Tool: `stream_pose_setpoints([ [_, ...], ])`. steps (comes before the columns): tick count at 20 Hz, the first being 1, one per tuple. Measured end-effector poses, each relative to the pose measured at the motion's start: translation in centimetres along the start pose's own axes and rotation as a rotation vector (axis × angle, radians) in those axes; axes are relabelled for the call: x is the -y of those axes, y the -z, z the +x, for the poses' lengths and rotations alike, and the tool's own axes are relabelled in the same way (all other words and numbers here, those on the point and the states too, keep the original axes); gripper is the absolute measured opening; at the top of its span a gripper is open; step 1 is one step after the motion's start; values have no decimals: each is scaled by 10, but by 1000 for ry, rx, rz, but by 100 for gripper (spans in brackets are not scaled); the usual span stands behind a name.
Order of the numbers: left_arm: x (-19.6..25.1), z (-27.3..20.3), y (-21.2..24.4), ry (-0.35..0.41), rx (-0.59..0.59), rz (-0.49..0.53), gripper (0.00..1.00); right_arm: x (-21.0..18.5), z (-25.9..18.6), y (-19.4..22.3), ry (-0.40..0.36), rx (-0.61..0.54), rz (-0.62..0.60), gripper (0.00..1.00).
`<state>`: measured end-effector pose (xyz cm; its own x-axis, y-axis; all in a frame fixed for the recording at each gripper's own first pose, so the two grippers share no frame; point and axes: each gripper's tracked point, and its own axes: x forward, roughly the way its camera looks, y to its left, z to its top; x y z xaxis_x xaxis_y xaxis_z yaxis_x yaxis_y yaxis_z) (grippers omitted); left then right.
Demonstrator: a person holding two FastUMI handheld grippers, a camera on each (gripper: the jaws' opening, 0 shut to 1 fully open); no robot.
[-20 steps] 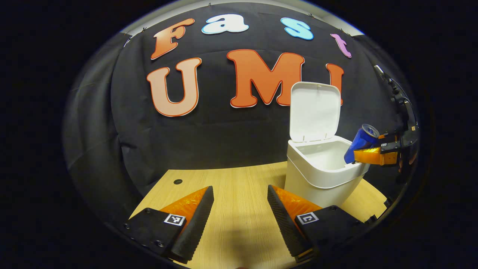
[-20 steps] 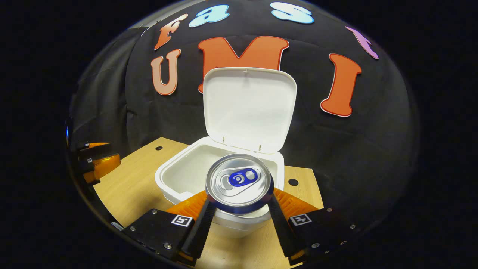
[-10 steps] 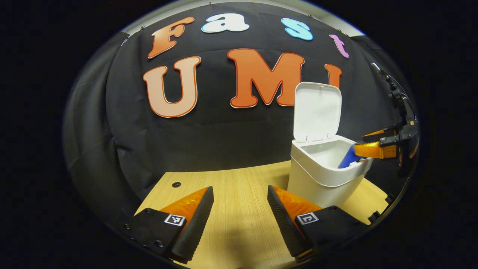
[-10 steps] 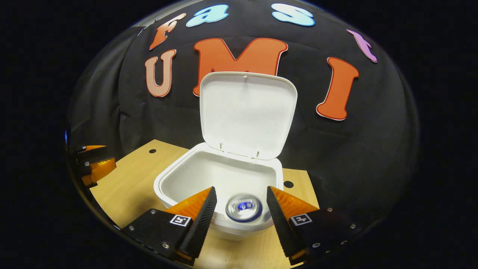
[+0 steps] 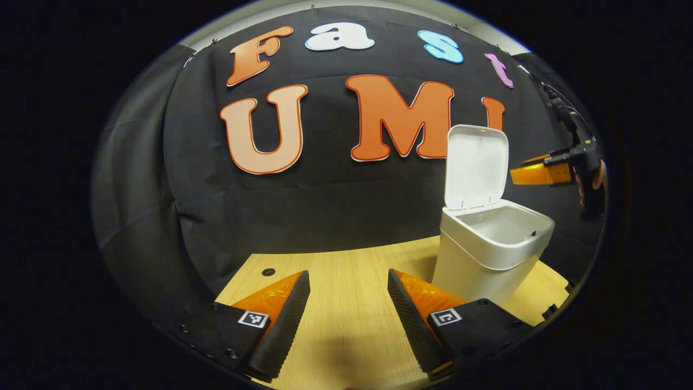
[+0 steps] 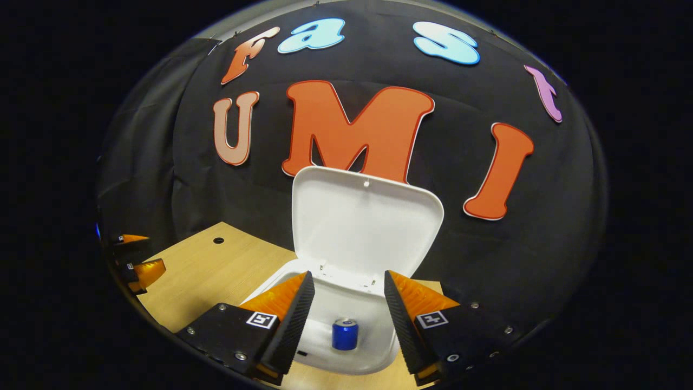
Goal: Press the lid of the desktop garbage bin to open it, pick up the crumpled paper on the desktop and throw it into the bin, then pick up the pop can on the desktop and drop it into the bin, and finally close the garbage bin lid.
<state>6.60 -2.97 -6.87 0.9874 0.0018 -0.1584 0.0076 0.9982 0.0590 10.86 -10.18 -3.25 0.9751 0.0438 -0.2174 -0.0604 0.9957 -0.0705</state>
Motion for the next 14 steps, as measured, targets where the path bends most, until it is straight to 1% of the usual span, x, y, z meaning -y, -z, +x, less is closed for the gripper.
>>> stream_pose_setpoints([
  [1, -4, 0, 0, -7, 1, -3, 92, 0, 3, -10, 2, 12, -12, 77],
  [2, -7, 0, 2, -16, -1, -4, 89, 1, 6, -19, 2, 24, -23, 73],
  [3, -10, 0, 4, -22, -1, -7, 92, 1, 9, -28, 2, 37, -33, 72],
  [4, -15, -1, 4, -27, -4, -12, 89, 2, 12, -36, 2, 46, -41, 69],
  [5, -16, -2, 6, -33, -9, -16, 92, 4, 16, -45, 5, 54, -49, 68],
  [6, -20, -2, 8, -40, -11, -20, 92, 4, 19, -52, 10, 61, -57, 66],
  [9, -32, -6, 7, -70, -1, -19, 92, 7, 31, -76, 21, 84, -78, 66],
  [10, -36, -7, 7, -81, 0, -17, 89, 9, 33, -84, 21, 94, -81, 66],
  [11, -42, -7, 7, -93, 4, -20, 92, 9, 37, -91, 17, 101, -81, 66],
  [14, -57, -13, 12, -130, 6, -37, 92, 14, 45, -110, 31, 121, -86, 66],
])
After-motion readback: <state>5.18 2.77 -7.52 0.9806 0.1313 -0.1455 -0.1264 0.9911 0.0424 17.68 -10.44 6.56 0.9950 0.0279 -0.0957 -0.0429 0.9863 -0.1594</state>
